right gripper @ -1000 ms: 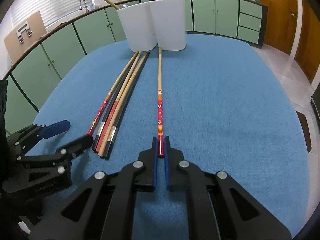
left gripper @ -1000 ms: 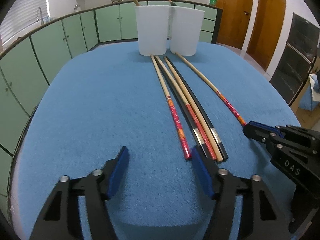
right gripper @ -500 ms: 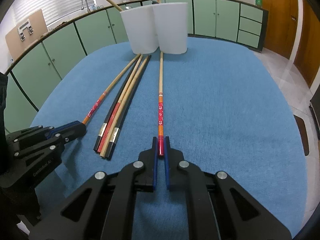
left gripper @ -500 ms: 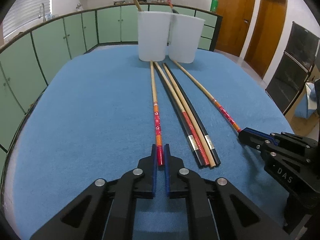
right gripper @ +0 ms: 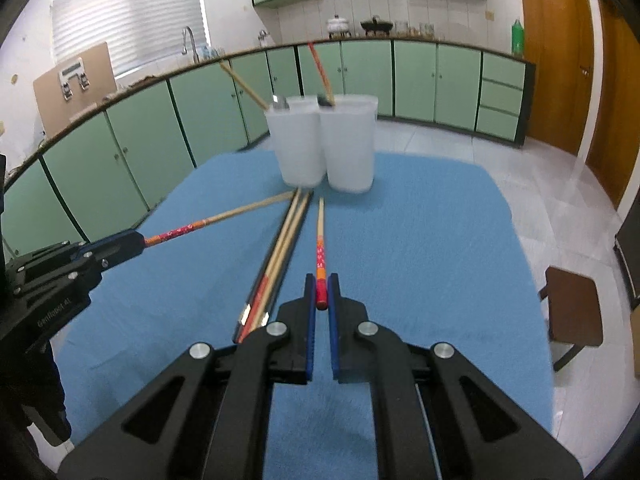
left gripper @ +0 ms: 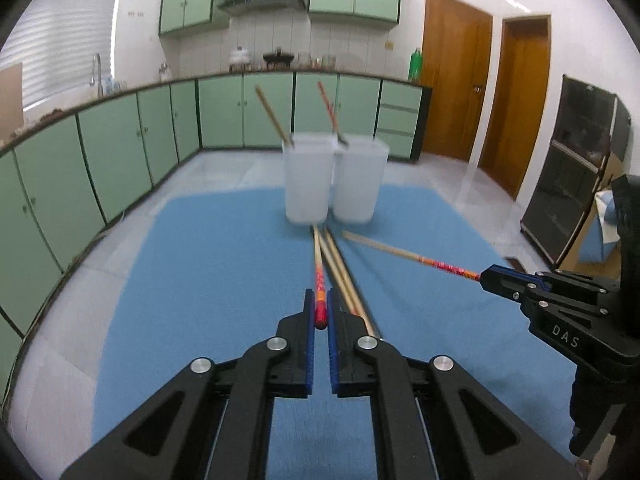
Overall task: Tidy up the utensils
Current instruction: 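Lift both chopsticks and lower them into the white holder cups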
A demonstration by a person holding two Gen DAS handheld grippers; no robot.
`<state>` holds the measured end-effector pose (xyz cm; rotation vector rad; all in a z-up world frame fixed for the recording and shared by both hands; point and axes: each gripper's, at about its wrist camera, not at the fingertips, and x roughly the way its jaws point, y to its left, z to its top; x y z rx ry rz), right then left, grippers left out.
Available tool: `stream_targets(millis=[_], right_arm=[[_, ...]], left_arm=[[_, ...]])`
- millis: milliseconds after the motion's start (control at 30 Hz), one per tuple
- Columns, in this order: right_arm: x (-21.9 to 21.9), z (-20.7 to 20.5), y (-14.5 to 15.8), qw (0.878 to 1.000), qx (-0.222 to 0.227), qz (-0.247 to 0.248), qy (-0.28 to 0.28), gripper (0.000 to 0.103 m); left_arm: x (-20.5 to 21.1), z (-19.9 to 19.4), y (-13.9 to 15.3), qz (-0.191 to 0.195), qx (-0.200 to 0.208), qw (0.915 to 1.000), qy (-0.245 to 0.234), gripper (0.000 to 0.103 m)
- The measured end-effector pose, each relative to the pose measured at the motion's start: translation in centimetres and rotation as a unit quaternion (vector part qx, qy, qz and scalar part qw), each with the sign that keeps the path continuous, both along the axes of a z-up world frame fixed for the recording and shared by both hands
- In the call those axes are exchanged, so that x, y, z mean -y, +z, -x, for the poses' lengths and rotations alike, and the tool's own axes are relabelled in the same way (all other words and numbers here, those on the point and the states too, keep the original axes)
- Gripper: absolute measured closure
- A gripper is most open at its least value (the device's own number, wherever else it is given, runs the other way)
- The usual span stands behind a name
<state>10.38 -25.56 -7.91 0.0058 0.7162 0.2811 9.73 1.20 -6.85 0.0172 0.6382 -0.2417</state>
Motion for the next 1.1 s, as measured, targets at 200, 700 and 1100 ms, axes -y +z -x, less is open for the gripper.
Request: stream_targets(millis=[200,700,1100], right_arm=[[0.6,-0.2,3.9,0.999,0.036,-0.008,0.004,0.098],[-0.5,-3.1,11.2,0.996,0.069,-0.015,0.045,0.098],[-0.8,-7.3,18.3,0.991,0.124,-0.007,0.046,0.098]], left_arm=[[-0.9,0.0,4.0,0.012,0.046,0.9988,-0.002,0.098],[-0.5,-2.6,9.3,0.022,0.091,0.9950,-0.036,0.098],[0.4,-5.8,13.1,0.015,0.129,0.9902,-0.051,0.098]])
